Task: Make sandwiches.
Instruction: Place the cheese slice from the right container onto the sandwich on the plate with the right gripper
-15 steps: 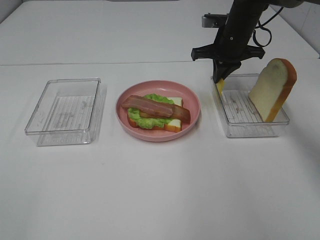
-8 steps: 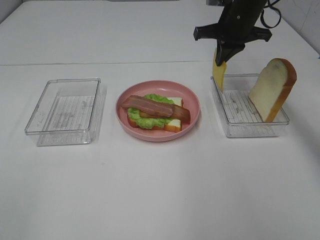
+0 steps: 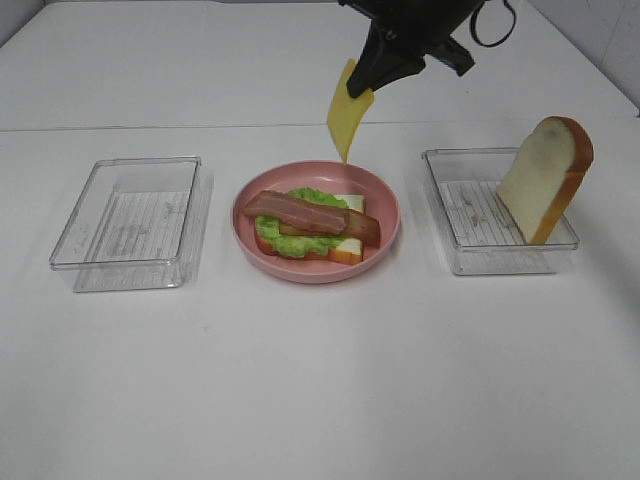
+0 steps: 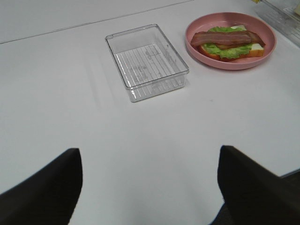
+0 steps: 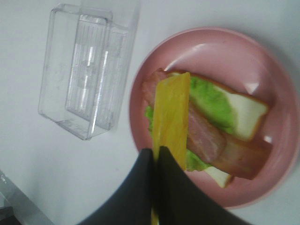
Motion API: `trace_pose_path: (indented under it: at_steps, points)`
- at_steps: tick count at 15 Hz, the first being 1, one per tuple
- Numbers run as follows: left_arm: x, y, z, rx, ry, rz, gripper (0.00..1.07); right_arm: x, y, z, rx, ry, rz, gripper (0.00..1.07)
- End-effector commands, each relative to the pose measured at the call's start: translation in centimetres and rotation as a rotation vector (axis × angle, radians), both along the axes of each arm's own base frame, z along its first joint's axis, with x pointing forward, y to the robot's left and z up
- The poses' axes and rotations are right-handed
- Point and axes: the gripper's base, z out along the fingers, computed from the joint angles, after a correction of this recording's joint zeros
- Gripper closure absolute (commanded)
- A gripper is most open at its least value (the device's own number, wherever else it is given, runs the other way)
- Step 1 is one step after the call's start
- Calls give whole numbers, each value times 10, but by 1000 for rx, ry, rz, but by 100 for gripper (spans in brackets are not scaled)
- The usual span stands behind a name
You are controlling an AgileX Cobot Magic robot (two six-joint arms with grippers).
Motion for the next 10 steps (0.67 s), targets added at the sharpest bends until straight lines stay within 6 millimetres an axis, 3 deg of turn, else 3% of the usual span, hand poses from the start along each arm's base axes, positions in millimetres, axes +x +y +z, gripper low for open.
trace_pose_path:
  at_steps: [1, 5, 10]
  points:
    - [-2, 1, -1, -6, -27, 1, 31, -9, 45, -30, 17, 18, 80, 107]
    - [-2, 1, -1, -6, -27, 1, 31, -13, 77, -64, 16, 50, 98, 107]
    - [-2, 1, -1, -6, -27, 1, 31, -6, 64, -81, -173, 35, 33, 107]
